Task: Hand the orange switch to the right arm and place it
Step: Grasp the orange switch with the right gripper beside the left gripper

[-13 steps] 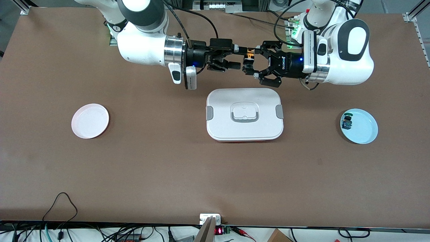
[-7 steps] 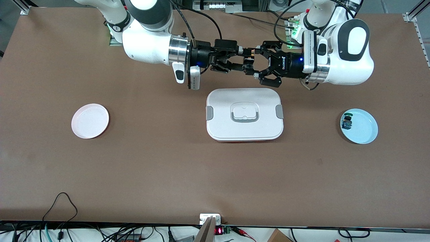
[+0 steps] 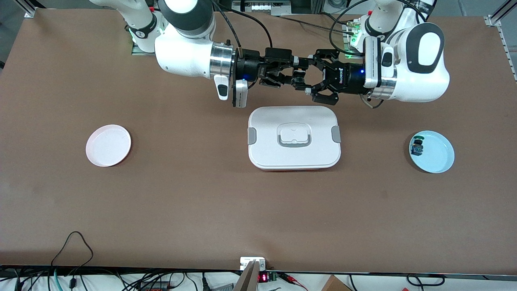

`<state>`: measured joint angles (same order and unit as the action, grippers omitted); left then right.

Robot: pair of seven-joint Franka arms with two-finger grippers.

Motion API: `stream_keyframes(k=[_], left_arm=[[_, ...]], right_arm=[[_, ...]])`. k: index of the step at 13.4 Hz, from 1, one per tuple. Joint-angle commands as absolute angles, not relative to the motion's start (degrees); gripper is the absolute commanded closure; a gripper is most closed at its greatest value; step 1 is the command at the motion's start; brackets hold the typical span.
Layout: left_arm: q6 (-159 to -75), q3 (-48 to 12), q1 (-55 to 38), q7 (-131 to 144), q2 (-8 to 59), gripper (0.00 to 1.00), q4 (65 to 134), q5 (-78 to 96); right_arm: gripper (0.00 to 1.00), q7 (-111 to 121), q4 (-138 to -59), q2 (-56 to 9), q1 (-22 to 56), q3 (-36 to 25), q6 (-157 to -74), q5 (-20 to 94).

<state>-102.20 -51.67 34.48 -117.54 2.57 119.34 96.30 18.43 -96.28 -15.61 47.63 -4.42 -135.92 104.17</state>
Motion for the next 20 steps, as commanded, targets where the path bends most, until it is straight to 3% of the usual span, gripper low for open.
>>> stream_keyframes(k=[1, 6, 7, 8, 9, 10, 13, 18, 20], left_arm=[[-102.13, -52.21, 35.24, -119.00, 1.32, 0.98, 120.15, 98.53], [-102.13, -52.21, 35.24, -119.00, 1.41, 0.98, 120.15, 98.53], [-102.13, -52.21, 35.16, -119.00, 1.41, 0.98, 120.15, 98.53], [-102.13, -52.21, 35.16, -119.00, 1.41, 0.98, 120.15, 98.53], [-102.13, -52.21, 35.24, -119.00, 1.58, 0.98, 120.15, 98.44], [-102.13, -52.21, 35.16, -119.00, 1.84, 0.98, 120.15, 98.44], [-102.13, -52.21, 35.24, -119.00, 1.85, 0.98, 120.15, 98.53], [-102.04, -52.21, 35.42, -119.00, 1.85, 0.96, 120.15, 98.44], [-101.87, -52.12, 35.59, -118.92, 1.85, 0.80, 120.15, 98.44]], right_arm=[[0.06, 19.34, -95.10, -15.82, 47.55, -4.31, -136.67, 105.82], [0.06, 19.60, -95.27, -15.56, 47.37, -4.39, -136.41, 105.91], [0.12, 19.69, -95.27, -15.56, 47.55, -4.39, -136.49, 105.82], [0.23, 20.38, -95.62, -15.47, 47.64, -4.39, -136.49, 105.73], [0.53, 21.26, -95.97, -15.29, 47.64, -4.39, -136.58, 105.73], [0.69, 21.53, -95.98, -15.29, 47.72, -4.39, -136.58, 105.73], [0.94, 21.53, -95.89, -14.68, 47.64, -4.39, -136.67, 105.65], [0.97, 21.62, -95.89, -14.50, 47.55, -4.39, -136.58, 105.47], [0.98, 21.62, -95.89, -14.50, 47.64, -4.39, -136.58, 105.47]])
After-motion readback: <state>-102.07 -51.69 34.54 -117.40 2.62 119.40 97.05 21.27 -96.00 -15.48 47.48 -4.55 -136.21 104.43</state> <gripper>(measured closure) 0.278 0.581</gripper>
